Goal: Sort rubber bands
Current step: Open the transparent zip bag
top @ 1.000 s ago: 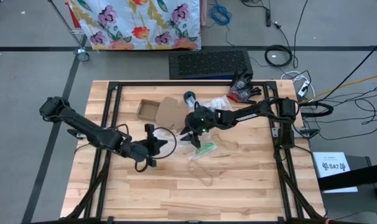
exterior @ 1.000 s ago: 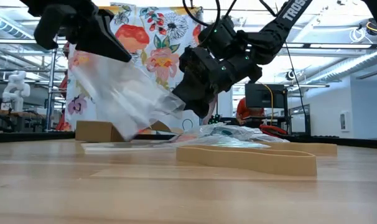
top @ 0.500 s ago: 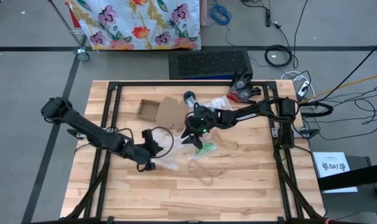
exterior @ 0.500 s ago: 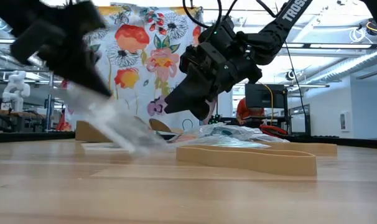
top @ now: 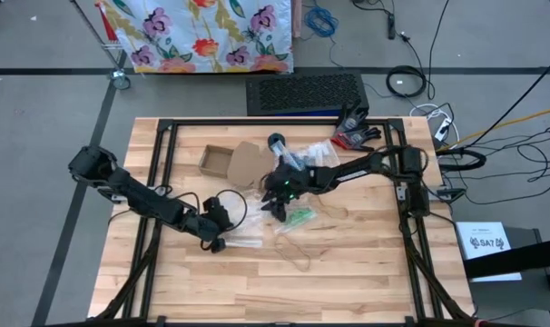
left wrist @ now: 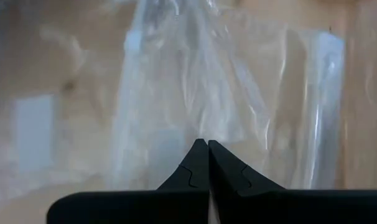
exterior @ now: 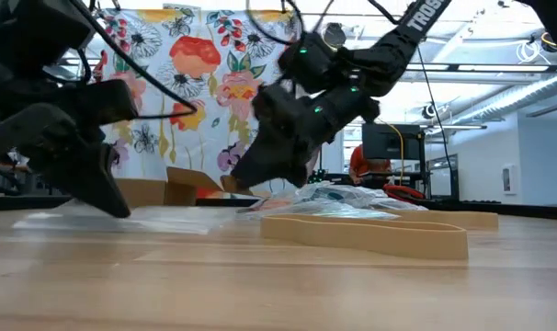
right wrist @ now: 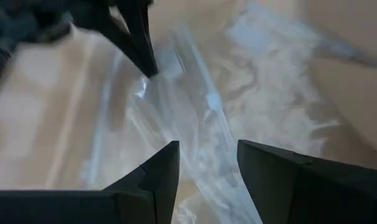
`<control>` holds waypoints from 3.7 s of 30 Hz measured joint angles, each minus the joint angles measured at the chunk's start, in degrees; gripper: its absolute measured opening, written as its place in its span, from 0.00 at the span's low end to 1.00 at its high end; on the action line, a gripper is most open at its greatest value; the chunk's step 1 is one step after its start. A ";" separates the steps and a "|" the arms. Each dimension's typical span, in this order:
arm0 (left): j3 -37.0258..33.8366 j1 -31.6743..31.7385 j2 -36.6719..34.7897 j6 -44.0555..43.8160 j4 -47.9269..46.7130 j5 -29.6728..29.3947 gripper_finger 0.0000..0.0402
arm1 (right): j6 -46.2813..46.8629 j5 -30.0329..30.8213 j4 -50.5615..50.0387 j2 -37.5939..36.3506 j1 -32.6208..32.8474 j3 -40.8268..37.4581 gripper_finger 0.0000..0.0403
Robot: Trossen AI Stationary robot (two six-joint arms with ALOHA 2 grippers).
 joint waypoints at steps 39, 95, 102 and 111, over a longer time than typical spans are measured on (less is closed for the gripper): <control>3.50 0.80 -7.20 13.56 13.76 -13.48 0.31 | -15.28 21.00 -33.02 0.34 5.91 16.07 0.00; 4.57 11.58 -9.53 21.66 18.57 -1.14 0.20 | -26.82 36.55 -21.93 -5.84 14.24 16.11 0.00; 4.57 11.56 -9.53 21.66 18.57 -1.05 0.12 | -26.61 36.62 -22.12 -5.84 14.22 16.11 0.00; 4.57 11.56 -9.49 21.66 18.52 -1.03 0.13 | -25.20 36.57 -23.99 -5.84 14.22 16.22 0.00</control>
